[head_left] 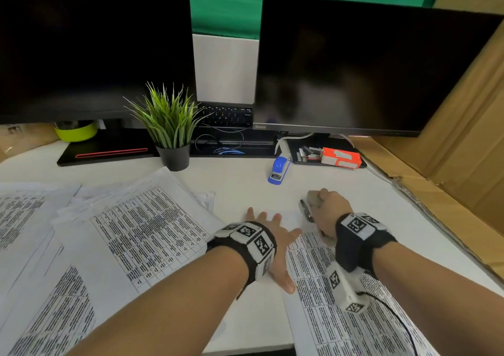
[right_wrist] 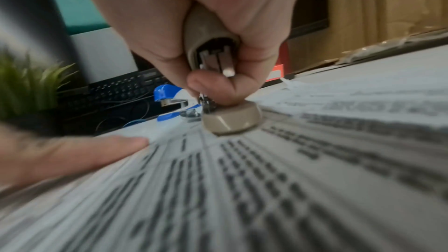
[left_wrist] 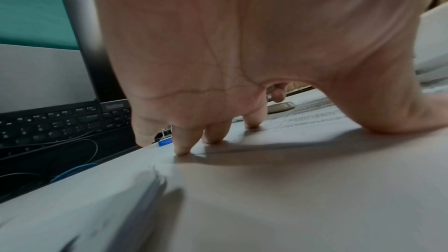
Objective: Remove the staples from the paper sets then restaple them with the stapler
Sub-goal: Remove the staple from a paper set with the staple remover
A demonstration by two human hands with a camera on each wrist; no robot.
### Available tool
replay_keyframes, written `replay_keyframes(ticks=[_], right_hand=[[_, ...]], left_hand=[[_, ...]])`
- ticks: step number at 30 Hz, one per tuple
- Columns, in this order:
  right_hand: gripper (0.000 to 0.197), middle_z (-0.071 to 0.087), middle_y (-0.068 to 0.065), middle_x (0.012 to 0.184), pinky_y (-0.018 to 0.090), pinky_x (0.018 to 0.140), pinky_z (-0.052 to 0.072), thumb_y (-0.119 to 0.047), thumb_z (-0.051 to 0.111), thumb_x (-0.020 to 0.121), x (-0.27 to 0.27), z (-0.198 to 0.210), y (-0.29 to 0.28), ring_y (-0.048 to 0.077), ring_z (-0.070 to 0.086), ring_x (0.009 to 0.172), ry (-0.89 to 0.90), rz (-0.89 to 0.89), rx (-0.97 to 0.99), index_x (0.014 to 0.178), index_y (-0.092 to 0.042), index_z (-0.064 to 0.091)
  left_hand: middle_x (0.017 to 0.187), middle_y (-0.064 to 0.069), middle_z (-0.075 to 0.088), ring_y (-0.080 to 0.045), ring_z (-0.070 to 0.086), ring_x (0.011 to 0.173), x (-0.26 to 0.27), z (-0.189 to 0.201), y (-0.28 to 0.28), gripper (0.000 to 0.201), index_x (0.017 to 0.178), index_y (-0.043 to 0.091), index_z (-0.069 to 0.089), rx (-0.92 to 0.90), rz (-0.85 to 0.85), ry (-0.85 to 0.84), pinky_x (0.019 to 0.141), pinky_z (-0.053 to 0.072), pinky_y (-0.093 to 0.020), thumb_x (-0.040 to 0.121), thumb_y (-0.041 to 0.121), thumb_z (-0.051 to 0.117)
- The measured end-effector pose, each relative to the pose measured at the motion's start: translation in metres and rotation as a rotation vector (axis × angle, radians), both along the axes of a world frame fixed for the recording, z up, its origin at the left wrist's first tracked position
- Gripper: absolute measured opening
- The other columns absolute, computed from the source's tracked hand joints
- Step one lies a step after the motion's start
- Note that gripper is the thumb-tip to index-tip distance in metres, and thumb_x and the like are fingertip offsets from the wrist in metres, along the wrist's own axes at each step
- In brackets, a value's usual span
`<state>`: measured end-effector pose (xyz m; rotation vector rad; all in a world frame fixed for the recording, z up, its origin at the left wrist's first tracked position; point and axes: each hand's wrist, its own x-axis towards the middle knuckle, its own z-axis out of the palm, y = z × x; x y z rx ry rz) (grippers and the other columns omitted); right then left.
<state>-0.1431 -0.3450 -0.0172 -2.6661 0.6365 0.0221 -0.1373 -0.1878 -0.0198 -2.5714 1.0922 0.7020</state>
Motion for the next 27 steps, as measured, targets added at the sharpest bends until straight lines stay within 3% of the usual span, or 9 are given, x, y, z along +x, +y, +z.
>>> replay_keyframes(ticks=[2, 4, 7, 9, 12, 15, 17, 21, 27], right_hand=[[0.020, 0.062, 0.015, 0.108, 0.036, 0.087, 0.049, -0.019, 0.045, 0.096, -0.007, 0.002, -0.009, 0.032, 0.060, 0.100, -0.042, -0.015, 0.042, 0.110, -0.007, 0.053], [0.023, 0.066, 0.012, 0.097, 0.032, 0.078, 0.051, -0.027, 0.042, 0.097, -0.021, 0.002, -0.017, 0.028, 0.063, 0.087, -0.038, 0.041, 0.072, 0.104, -0.011, 0.057], [0.014, 0.062, 0.004, 0.088, 0.023, 0.063, 0.042, -0.025, 0.046, 0.096, -0.046, -0.003, -0.021, 0.021, 0.056, 0.077, 0.018, 0.177, 0.064, 0.098, -0.017, 0.058], [0.009, 0.055, 0.000, 0.085, 0.021, 0.062, 0.037, -0.017, 0.048, 0.093, -0.057, -0.004, -0.020, 0.020, 0.052, 0.078, 0.032, 0.247, 0.010, 0.092, -0.025, 0.052], [0.010, 0.055, 0.004, 0.094, 0.023, 0.070, 0.037, -0.015, 0.048, 0.092, -0.062, -0.004, -0.015, 0.023, 0.053, 0.085, 0.036, 0.279, -0.047, 0.098, -0.023, 0.047], [0.018, 0.056, 0.012, 0.107, 0.028, 0.077, 0.043, -0.015, 0.047, 0.093, -0.059, -0.006, -0.007, 0.029, 0.057, 0.098, 0.042, 0.264, -0.095, 0.111, -0.016, 0.047], [0.027, 0.055, 0.014, 0.113, 0.032, 0.084, 0.046, -0.015, 0.047, 0.094, -0.055, -0.008, -0.003, 0.031, 0.057, 0.103, 0.045, 0.224, -0.097, 0.121, -0.013, 0.047], [0.031, 0.051, 0.014, 0.117, 0.034, 0.088, 0.047, -0.014, 0.047, 0.093, -0.052, -0.010, 0.003, 0.032, 0.054, 0.105, 0.049, 0.186, -0.059, 0.123, -0.013, 0.045], [0.031, 0.040, 0.005, 0.098, 0.033, 0.083, 0.046, -0.017, 0.045, 0.095, -0.053, -0.008, -0.001, 0.031, 0.055, 0.101, 0.039, 0.288, -0.140, 0.126, -0.015, 0.042]], left_hand=[[0.162, -0.010, -0.014, -0.039, -0.010, 0.147, -0.003, 0.000, 0.005, 0.120, 0.152, 0.040, -0.011, 0.004, -0.009, 0.013, 0.113, -0.013, -0.062, 0.067, 0.076, 0.066], [0.162, -0.012, -0.009, -0.039, -0.007, 0.148, -0.007, 0.003, 0.011, 0.118, 0.153, 0.037, -0.007, 0.003, 0.004, 0.019, 0.114, -0.013, -0.061, 0.068, 0.078, 0.063], [0.158, -0.013, 0.022, -0.037, 0.013, 0.146, -0.010, 0.009, 0.011, 0.106, 0.151, 0.029, 0.022, -0.058, 0.038, -0.016, 0.114, -0.007, -0.062, 0.067, 0.082, 0.059], [0.155, -0.008, 0.028, -0.033, 0.015, 0.145, -0.010, 0.011, 0.007, 0.106, 0.145, 0.022, 0.034, -0.118, 0.060, -0.042, 0.114, -0.004, -0.062, 0.063, 0.085, 0.059], [0.163, -0.001, -0.001, -0.027, -0.001, 0.149, -0.011, 0.009, 0.002, 0.122, 0.155, 0.021, 0.011, -0.128, 0.053, -0.015, 0.115, -0.008, -0.061, 0.063, 0.082, 0.063], [0.163, 0.003, -0.011, -0.026, -0.008, 0.150, -0.012, 0.003, 0.001, 0.125, 0.155, 0.023, -0.006, -0.077, 0.040, 0.016, 0.116, -0.008, -0.060, 0.067, 0.078, 0.063], [0.163, 0.003, -0.012, -0.026, -0.009, 0.149, -0.012, 0.001, 0.000, 0.125, 0.155, 0.023, -0.008, -0.073, 0.048, 0.031, 0.116, -0.006, -0.060, 0.068, 0.077, 0.063], [0.163, 0.000, -0.009, -0.028, -0.006, 0.150, -0.011, 0.005, -0.001, 0.125, 0.155, 0.021, -0.006, -0.065, 0.047, 0.021, 0.116, -0.005, -0.061, 0.068, 0.076, 0.064], [0.163, 0.000, -0.012, -0.029, -0.008, 0.149, -0.009, 0.002, -0.001, 0.126, 0.155, 0.021, -0.009, -0.066, 0.041, 0.034, 0.117, -0.006, -0.058, 0.068, 0.077, 0.064]])
